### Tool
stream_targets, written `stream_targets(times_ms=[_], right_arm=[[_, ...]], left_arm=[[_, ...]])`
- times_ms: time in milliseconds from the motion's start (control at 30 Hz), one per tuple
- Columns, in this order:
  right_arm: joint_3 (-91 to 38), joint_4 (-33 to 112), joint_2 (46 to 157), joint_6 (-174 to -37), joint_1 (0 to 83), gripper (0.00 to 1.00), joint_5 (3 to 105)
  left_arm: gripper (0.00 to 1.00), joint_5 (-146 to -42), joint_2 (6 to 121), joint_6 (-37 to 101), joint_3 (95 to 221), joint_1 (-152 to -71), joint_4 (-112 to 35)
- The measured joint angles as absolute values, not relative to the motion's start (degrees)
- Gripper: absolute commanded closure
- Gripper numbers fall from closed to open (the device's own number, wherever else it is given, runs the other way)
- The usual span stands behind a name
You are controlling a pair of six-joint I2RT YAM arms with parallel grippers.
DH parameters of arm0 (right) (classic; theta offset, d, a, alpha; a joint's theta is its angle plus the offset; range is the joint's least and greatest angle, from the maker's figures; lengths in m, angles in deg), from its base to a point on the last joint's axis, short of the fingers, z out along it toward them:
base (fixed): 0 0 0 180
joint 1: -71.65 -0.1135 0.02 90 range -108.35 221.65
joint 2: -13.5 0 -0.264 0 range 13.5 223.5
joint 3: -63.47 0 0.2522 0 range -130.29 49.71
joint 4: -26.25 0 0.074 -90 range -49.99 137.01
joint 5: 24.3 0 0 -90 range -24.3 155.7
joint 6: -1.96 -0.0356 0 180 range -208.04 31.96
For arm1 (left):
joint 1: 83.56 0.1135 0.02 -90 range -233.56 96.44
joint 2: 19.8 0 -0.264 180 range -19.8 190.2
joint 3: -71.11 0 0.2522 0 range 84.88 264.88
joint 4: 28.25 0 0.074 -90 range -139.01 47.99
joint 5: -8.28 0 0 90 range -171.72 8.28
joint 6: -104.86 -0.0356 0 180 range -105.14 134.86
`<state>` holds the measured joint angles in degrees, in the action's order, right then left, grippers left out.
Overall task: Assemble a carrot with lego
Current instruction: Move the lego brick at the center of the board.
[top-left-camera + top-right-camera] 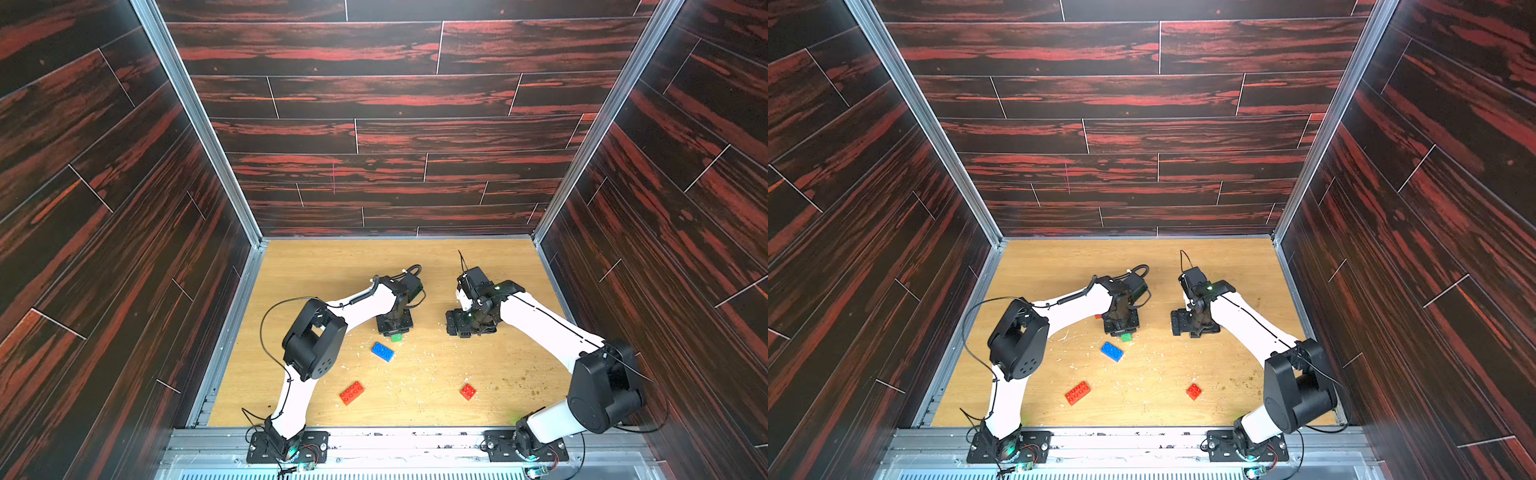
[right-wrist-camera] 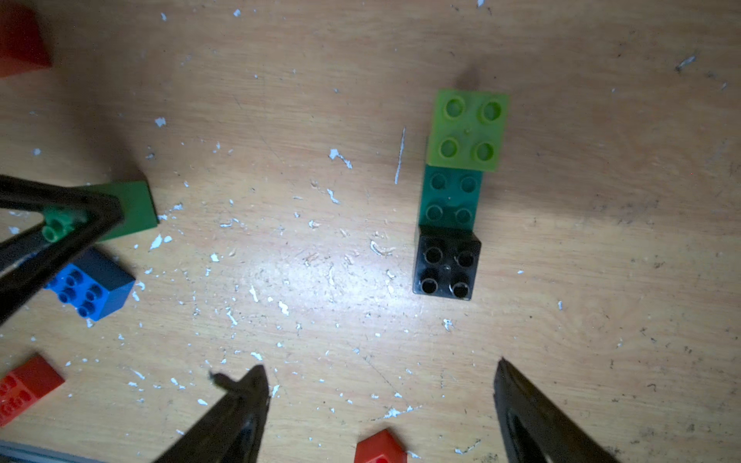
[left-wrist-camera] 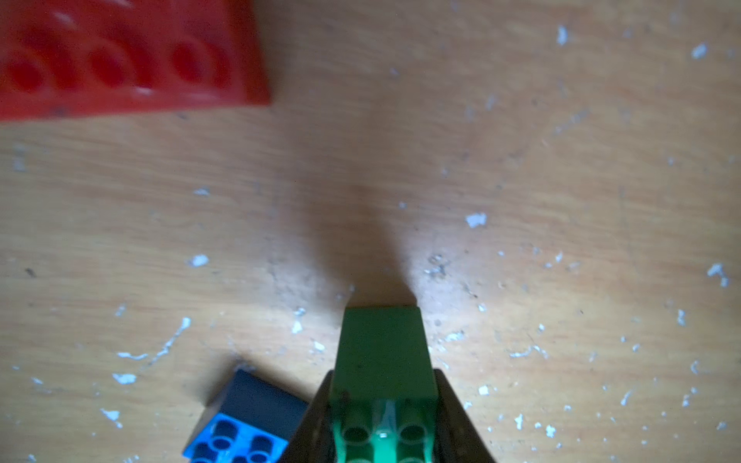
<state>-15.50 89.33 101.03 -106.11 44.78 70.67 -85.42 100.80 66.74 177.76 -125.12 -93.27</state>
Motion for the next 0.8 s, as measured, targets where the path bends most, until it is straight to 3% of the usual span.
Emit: stream_targets(times_ms=[800], right_arm=[[-14.71,89.31,100.15,-106.48,44.91,0.11,69.95]], left_arm=[[0.20,-85.49,103.36,65.65,180.42,-127.68,-96.40]])
